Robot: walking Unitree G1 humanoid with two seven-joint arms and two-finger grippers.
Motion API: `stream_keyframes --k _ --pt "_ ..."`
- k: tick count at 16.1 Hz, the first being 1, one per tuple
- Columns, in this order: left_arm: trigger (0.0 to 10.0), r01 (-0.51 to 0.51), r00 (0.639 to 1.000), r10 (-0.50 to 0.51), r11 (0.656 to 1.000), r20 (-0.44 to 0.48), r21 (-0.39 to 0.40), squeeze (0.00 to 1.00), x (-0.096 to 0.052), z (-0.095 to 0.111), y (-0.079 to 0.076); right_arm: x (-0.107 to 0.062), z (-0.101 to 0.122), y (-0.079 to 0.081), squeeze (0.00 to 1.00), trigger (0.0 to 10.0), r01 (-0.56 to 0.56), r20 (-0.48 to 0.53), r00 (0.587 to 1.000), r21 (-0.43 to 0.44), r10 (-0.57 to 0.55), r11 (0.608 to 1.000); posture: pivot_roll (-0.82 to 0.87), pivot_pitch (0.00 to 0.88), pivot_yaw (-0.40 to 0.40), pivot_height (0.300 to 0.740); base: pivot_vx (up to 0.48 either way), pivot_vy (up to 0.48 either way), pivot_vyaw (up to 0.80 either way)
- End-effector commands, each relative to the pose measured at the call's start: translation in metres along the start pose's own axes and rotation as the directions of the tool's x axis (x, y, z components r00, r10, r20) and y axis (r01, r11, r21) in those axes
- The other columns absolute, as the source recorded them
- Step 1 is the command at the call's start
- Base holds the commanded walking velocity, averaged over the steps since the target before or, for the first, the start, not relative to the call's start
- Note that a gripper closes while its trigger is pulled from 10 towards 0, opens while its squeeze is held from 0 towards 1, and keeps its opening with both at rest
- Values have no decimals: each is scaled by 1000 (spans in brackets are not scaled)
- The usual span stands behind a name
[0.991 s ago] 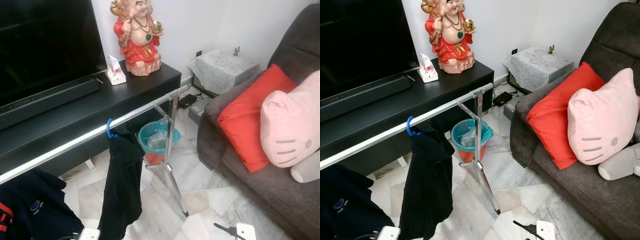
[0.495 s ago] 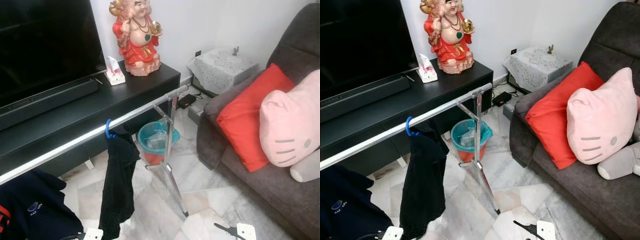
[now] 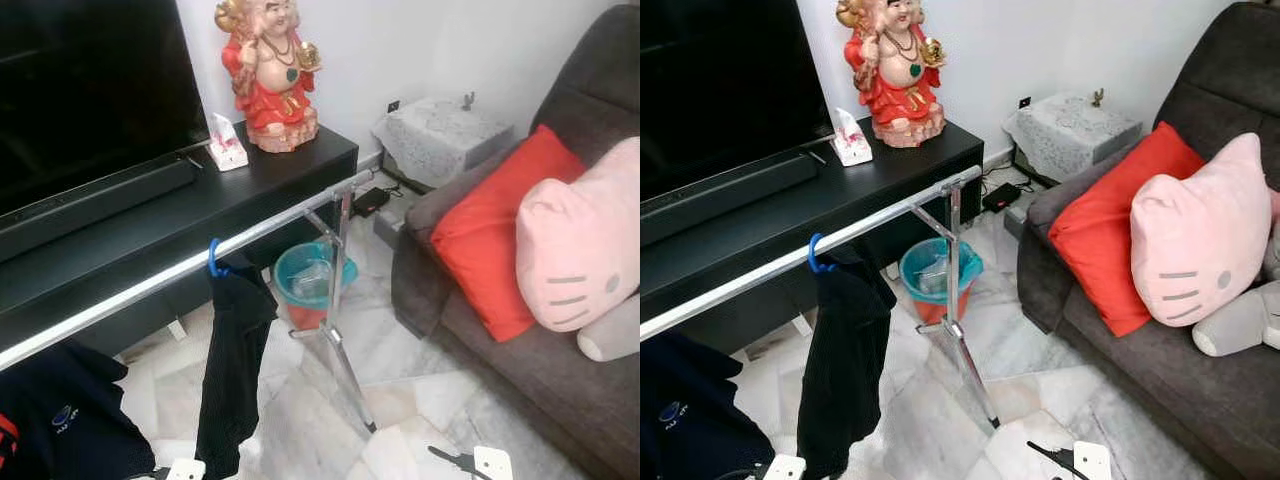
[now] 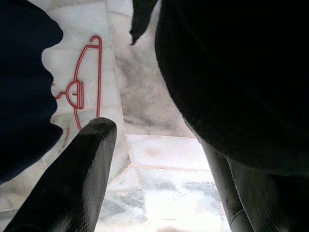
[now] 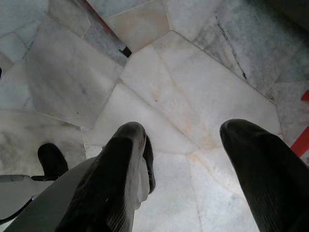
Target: Hang hanger
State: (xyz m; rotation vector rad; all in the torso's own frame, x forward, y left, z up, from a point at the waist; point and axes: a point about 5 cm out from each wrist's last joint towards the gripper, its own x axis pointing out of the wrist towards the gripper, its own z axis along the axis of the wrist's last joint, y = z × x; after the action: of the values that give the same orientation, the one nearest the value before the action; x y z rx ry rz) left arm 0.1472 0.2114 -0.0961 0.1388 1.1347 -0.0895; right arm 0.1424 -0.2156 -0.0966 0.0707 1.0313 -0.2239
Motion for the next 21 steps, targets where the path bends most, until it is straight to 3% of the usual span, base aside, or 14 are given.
stream_keyframes --k 1,21 --pt "10000 0 1000 0 1000 -19 11 0 -1 -7 1 0 -2 -1 0 10000 5 -9 1000 -1 -5 1000 -213 0 37 740 -270 0 0" --pt "10000 6 1000 -6 1000 -15 12 0 -1 -7 -2 0 -2 -1 0 10000 3 -10 1000 3 -3 1000 -211 0 34 740 -299 0 0"
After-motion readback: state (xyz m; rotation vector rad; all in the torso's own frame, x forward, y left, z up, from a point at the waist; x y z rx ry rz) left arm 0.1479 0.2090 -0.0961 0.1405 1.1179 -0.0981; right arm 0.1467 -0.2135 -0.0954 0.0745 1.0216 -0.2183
